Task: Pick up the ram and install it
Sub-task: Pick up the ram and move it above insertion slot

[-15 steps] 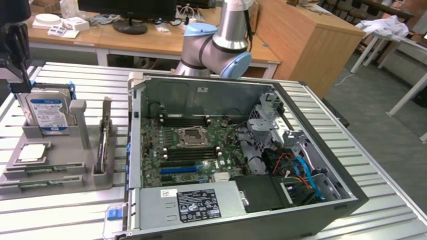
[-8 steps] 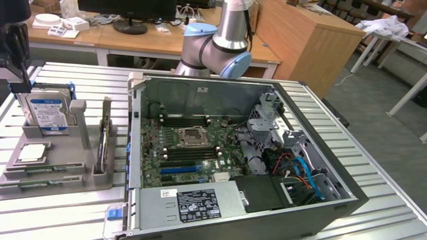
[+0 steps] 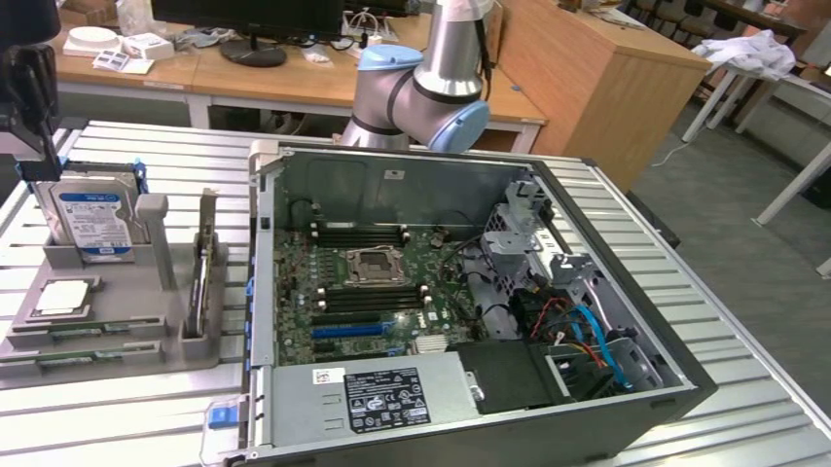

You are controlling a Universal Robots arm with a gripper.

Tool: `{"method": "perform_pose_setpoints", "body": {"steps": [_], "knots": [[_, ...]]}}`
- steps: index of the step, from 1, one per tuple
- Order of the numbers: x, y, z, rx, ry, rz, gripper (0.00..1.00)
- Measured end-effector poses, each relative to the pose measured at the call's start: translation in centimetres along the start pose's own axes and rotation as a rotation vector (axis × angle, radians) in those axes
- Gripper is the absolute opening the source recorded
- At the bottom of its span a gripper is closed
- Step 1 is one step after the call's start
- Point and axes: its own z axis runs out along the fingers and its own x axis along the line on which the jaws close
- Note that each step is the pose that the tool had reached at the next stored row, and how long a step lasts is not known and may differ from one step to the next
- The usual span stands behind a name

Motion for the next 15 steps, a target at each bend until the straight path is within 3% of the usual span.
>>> {"method": "perform_pose_setpoints", "body": {"steps": [15], "knots": [[0.00,0.00,0.00,0.0011,-0.0020,0.044,0.11]]}}
